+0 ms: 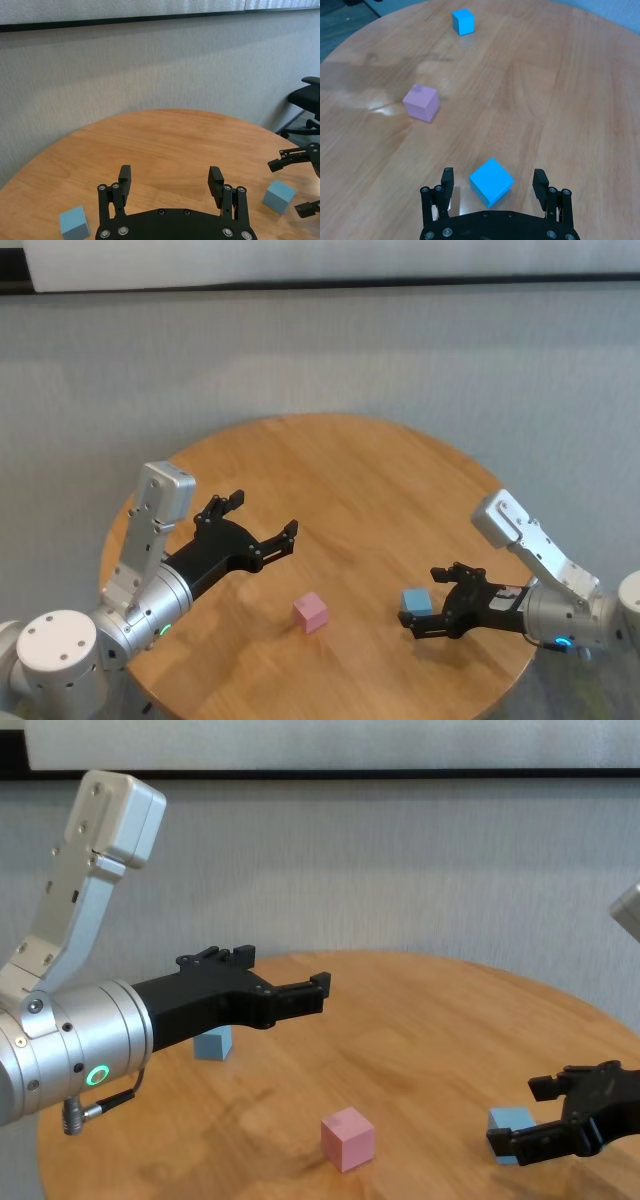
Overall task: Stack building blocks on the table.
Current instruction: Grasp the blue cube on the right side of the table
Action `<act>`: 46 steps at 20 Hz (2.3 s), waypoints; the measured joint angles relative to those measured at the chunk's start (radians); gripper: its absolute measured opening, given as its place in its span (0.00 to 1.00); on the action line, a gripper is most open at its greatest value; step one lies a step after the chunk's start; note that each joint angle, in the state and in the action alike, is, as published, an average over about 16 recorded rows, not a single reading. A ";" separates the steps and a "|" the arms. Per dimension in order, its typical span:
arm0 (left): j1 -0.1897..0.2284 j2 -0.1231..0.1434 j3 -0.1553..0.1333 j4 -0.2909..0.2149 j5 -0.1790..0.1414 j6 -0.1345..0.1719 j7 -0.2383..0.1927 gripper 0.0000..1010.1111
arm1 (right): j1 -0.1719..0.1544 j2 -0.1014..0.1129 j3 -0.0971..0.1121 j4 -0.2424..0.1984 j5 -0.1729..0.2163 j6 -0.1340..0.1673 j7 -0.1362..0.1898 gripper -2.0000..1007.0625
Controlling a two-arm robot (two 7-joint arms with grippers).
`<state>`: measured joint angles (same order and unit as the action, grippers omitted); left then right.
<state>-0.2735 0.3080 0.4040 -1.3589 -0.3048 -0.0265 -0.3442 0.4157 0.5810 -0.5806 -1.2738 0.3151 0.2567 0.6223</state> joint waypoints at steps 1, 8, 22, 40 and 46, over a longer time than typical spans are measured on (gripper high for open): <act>0.000 0.000 0.000 0.000 0.000 0.000 0.000 0.99 | 0.002 -0.005 0.001 0.005 -0.001 0.001 0.000 0.99; 0.000 0.000 0.000 0.000 0.000 0.000 0.000 0.99 | 0.013 -0.032 0.004 0.034 -0.008 0.011 -0.002 0.99; 0.000 0.000 0.000 0.000 0.000 0.000 0.000 0.99 | 0.020 -0.047 0.010 0.052 -0.012 0.045 0.001 0.99; 0.000 0.000 0.000 0.000 0.000 0.000 0.000 0.99 | 0.024 -0.052 0.012 0.059 -0.009 0.059 0.006 0.99; 0.000 0.000 0.000 0.000 0.000 0.000 0.000 0.99 | 0.024 -0.052 0.011 0.059 -0.009 0.059 0.006 0.92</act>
<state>-0.2735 0.3080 0.4041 -1.3589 -0.3048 -0.0266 -0.3442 0.4393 0.5294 -0.5695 -1.2146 0.3064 0.3153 0.6284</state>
